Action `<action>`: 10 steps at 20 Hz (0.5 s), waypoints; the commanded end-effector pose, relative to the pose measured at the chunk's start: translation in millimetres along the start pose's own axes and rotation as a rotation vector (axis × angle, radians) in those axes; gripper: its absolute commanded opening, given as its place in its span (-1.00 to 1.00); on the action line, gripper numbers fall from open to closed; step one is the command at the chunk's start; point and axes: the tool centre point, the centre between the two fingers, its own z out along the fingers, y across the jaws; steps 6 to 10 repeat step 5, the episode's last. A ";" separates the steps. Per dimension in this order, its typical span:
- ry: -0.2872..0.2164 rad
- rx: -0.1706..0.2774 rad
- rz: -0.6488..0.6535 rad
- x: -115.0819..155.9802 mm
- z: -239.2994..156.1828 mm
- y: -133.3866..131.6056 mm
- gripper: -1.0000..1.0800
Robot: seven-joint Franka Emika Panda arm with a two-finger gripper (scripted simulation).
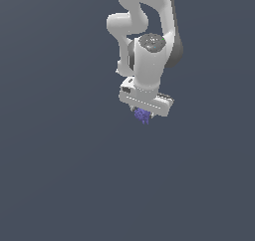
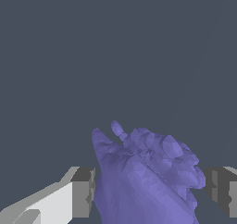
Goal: Pick up the object and move it to a goal position.
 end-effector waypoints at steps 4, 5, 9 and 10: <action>-0.002 0.000 0.001 -2.3 -9.6 -12.0 -1.00; -0.002 0.000 0.001 -2.3 -9.8 -12.3 -1.00; -0.002 0.000 0.001 -2.3 -9.8 -12.3 -1.00; -0.002 0.000 0.001 -2.3 -9.8 -12.3 -1.00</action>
